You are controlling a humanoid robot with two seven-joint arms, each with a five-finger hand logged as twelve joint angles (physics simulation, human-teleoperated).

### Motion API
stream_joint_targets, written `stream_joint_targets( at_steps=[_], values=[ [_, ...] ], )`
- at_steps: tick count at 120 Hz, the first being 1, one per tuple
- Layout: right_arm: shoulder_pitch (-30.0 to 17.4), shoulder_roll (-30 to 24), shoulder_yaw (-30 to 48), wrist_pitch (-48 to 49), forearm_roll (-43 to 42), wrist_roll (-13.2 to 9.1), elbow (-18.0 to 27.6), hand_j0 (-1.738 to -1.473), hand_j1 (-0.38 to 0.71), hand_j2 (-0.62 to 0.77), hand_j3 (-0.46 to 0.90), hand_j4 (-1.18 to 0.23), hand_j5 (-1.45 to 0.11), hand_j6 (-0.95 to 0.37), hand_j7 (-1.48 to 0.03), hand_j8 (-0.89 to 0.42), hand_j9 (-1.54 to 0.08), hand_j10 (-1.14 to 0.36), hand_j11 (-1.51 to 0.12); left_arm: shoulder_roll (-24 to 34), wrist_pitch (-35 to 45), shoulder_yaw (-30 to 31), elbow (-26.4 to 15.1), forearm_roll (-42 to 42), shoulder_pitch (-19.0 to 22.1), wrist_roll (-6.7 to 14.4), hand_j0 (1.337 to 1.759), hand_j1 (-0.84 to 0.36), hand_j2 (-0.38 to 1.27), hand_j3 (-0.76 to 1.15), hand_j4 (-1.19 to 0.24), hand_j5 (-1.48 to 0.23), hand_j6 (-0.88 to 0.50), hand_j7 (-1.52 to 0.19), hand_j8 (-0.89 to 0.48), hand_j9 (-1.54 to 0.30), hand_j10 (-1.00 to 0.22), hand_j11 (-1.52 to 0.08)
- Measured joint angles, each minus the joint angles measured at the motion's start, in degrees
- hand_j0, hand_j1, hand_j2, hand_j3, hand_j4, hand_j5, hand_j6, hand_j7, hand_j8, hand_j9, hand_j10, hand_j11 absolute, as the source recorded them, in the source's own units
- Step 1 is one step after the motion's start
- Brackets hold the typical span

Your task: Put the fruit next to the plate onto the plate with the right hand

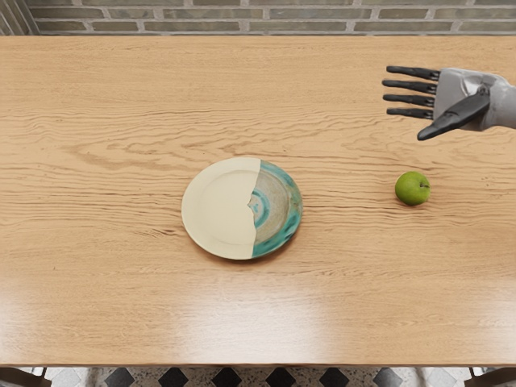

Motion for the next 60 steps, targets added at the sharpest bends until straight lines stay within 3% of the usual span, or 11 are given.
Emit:
stream_joint_targets(
  at_steps=[22, 39, 60],
  values=[
    [-0.14, -1.47, 0.69, 0.01, -4.53, 0.14, 1.54, -1.658, -0.3, -0.01, 0.0, -0.04, -0.05, -0.03, -0.05, -0.04, -0.05, -0.04, -0.05, 0.0, 0.0, 0.0, 0.0, 0.0, 0.0, 0.0, 1.658, 0.05, 0.05, 0.0, -0.25, -0.32, -0.25, -0.32, -0.25, -0.32, -0.25, -0.32],
    [-0.43, -10.22, 5.7, -1.7, -21.05, 3.7, 15.75, -1.658, -0.3, -0.01, 0.0, -0.04, -0.05, -0.04, -0.05, -0.04, -0.05, -0.04, -0.05, 0.0, 0.0, 0.0, 0.0, 0.0, 0.0, 0.0, 1.658, 0.05, 0.05, 0.0, -0.25, -0.32, -0.25, -0.32, -0.25, -0.32, -0.25, -0.32],
    [-2.27, -14.23, 5.9, -22.69, -37.21, 5.69, 27.74, -1.658, -0.3, -0.01, 0.0, -0.04, -0.06, -0.04, -0.06, -0.04, -0.06, -0.04, -0.06, 0.0, 0.0, 0.0, 0.0, 0.0, 0.0, 0.0, 1.658, 0.05, 0.05, 0.0, -0.25, -0.32, -0.25, -0.32, -0.25, -0.32, -0.25, -0.32]
  ],
)
